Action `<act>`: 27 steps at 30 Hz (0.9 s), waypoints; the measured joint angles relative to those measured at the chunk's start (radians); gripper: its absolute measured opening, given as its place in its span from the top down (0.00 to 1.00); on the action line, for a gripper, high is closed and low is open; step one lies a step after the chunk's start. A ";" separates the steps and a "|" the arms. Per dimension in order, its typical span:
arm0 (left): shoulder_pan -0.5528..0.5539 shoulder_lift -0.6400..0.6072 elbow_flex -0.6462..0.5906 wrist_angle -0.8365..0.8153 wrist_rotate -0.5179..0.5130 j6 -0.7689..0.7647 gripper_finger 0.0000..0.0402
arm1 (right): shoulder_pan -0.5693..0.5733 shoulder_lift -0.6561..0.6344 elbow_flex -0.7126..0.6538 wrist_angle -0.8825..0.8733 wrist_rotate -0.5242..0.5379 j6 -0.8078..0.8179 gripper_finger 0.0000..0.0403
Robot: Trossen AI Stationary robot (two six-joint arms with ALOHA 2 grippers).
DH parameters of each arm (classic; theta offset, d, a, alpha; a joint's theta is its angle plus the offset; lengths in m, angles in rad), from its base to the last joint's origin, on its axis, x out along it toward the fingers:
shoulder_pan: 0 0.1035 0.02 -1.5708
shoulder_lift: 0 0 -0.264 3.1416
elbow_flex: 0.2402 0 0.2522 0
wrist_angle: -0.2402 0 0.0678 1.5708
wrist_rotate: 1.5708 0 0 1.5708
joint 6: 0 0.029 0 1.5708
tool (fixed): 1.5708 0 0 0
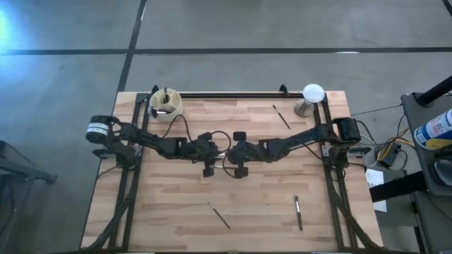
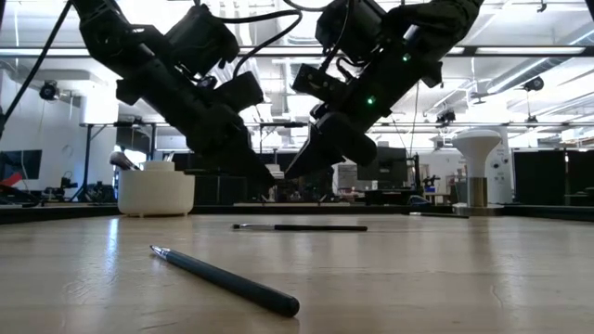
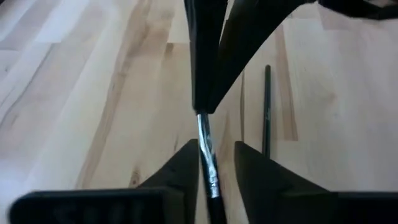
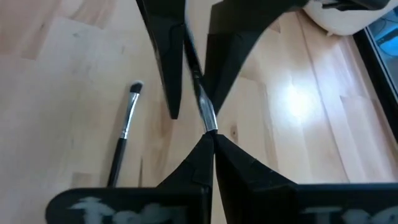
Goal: Put items in baskets/containers
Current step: Put the eyeshadow brush into the organizer
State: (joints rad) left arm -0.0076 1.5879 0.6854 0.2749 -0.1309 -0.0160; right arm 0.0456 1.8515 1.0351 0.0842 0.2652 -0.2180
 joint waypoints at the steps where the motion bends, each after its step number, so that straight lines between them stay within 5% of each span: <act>1: 0.001 0.000 0.001 0.000 0.000 0.000 0.81 | 0.000 0.000 0.000 -0.001 0.000 0.000 0.98; 5: 0.011 0.000 0.006 -0.003 0.000 0.005 0.96 | 0.002 0.000 -0.002 -0.003 0.001 -0.004 0.98; 9: 0.019 0.000 0.007 0.006 -0.011 0.002 0.95 | 0.001 -0.001 -0.003 -0.001 0.020 0.005 0.98; 17: 0.047 -0.001 -0.025 0.098 -0.096 0.005 0.96 | 0.039 -0.033 0.001 -0.028 0.240 0.025 0.86; 27: 0.146 -0.001 -0.185 0.530 -0.139 -0.069 0.96 | 0.100 -0.189 -0.072 -0.055 0.390 0.043 0.75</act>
State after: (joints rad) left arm 0.1385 1.5867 0.5002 0.8047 -0.2699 -0.0847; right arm 0.1452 1.6627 0.9627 0.0293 0.6552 -0.1749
